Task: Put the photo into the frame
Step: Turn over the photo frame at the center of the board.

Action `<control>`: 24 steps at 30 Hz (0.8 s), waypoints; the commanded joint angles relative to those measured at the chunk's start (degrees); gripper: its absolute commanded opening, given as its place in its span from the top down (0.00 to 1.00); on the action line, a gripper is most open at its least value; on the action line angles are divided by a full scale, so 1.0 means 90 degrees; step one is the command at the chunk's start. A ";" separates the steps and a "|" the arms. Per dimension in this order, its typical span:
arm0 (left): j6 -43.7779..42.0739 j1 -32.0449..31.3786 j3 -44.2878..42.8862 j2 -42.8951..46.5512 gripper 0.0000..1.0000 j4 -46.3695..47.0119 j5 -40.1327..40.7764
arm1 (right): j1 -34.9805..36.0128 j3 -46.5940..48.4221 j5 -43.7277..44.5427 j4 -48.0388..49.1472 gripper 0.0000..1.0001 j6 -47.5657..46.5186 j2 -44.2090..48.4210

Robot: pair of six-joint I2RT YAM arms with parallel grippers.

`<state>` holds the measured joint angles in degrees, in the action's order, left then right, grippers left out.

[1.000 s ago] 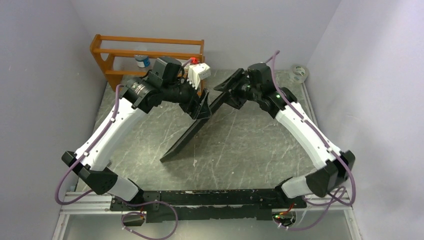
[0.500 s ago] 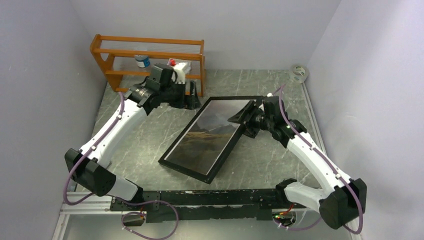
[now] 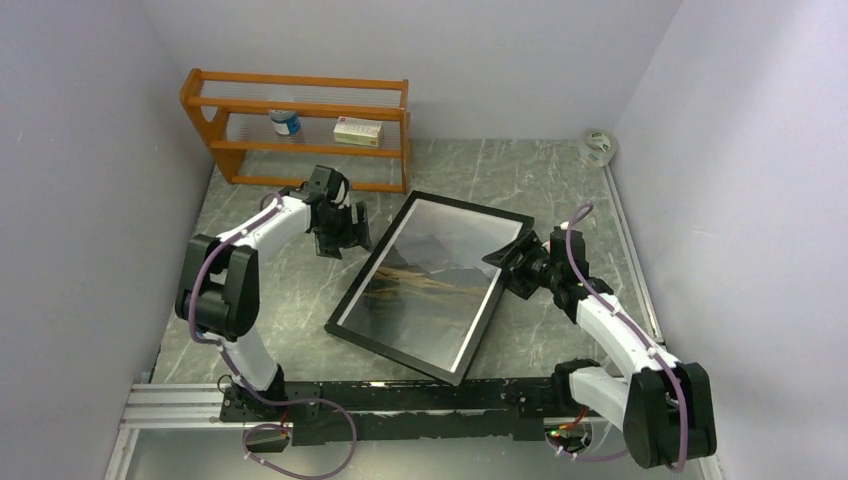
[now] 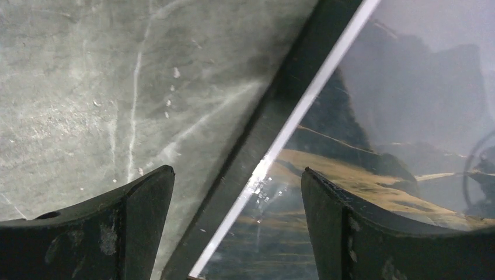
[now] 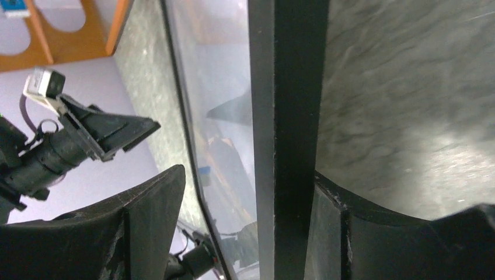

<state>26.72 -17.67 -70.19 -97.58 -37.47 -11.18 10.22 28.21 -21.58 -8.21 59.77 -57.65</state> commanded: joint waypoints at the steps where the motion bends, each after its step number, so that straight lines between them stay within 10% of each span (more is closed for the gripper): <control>1: 0.0217 0.0215 0.0107 -0.0299 0.16 0.0416 -0.0095 | -0.0448 0.0010 -0.0254 0.1363 0.24 -0.0407 -0.0320; 14: 0.0160 0.0249 0.0341 -0.1140 0.23 0.1248 -0.2065 | -0.0883 0.0613 -0.0089 0.1650 0.15 -0.0584 -0.2229; 24: 0.0603 0.0113 0.0296 -0.1511 0.61 0.1864 -0.3200 | -0.0934 0.2193 0.0015 0.1614 0.20 -0.0741 -0.3718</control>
<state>30.24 -14.87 -66.22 -109.89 -23.38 -33.17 1.15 39.51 -19.25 -0.80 52.80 -88.44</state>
